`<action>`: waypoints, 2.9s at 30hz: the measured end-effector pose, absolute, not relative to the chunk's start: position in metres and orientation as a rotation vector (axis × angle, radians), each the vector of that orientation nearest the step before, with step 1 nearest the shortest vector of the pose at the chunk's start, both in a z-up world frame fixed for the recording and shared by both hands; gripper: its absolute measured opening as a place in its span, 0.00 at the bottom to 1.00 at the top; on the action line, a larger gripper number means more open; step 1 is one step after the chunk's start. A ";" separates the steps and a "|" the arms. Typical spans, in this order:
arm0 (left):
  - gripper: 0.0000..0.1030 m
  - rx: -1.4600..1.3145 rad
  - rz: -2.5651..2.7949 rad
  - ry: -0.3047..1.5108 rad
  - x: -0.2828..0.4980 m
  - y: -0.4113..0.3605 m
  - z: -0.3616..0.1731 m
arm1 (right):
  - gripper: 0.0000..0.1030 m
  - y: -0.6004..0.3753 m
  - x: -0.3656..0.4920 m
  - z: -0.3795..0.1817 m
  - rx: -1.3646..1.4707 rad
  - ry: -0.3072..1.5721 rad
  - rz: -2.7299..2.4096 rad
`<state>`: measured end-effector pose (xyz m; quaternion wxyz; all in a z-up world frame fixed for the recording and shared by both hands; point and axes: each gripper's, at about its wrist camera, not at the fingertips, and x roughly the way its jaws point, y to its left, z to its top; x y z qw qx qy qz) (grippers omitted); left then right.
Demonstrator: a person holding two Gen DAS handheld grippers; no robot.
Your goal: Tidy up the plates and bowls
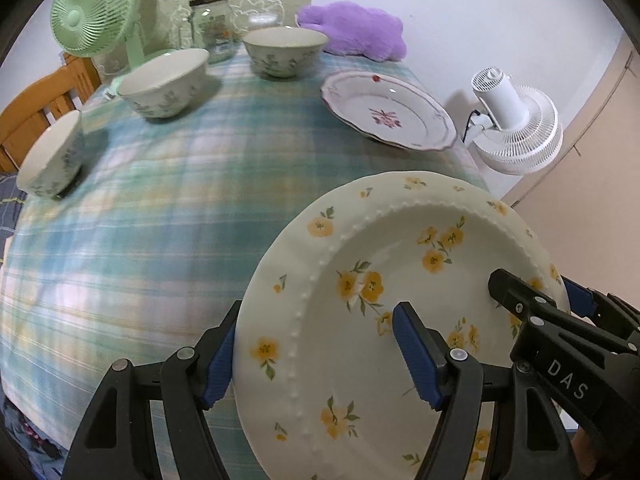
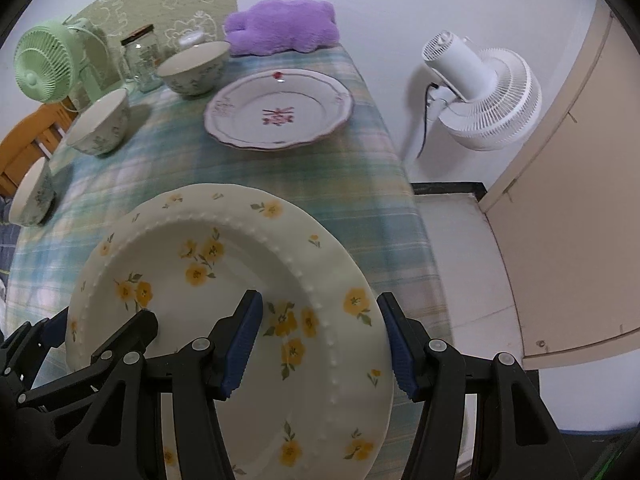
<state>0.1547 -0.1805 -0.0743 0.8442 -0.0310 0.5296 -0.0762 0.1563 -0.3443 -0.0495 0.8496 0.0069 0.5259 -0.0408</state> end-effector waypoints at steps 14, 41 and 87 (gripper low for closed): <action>0.72 -0.070 -0.159 1.164 0.152 -0.213 -0.099 | 0.60 -0.378 0.155 -0.072 0.010 1.143 -0.101; 0.76 0.092 -0.040 1.131 0.155 -0.231 -0.097 | 0.55 -0.382 0.155 -0.071 -0.008 1.137 -0.077; 0.77 0.046 -0.029 1.138 0.151 -0.207 -0.083 | 0.46 -0.352 0.175 -0.086 -0.081 1.141 -0.015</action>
